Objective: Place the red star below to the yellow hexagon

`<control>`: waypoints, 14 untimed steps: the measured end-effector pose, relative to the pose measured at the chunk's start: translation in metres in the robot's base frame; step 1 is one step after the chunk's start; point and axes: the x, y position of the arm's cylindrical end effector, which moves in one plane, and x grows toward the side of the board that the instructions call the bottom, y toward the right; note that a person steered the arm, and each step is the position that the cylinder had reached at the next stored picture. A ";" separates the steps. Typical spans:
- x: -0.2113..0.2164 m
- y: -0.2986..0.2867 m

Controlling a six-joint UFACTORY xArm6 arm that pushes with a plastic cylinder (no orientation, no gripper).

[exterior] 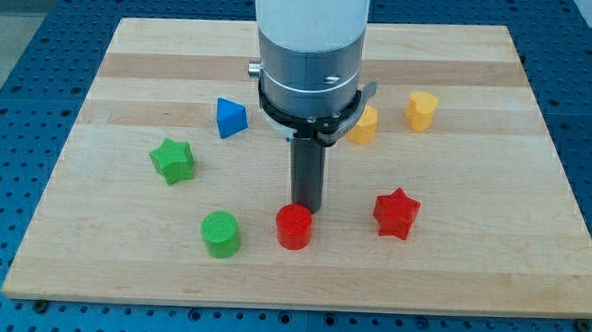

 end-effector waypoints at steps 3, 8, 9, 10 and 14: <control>0.006 0.000; -0.031 0.019; -0.047 0.065; -0.049 0.096; 0.003 0.105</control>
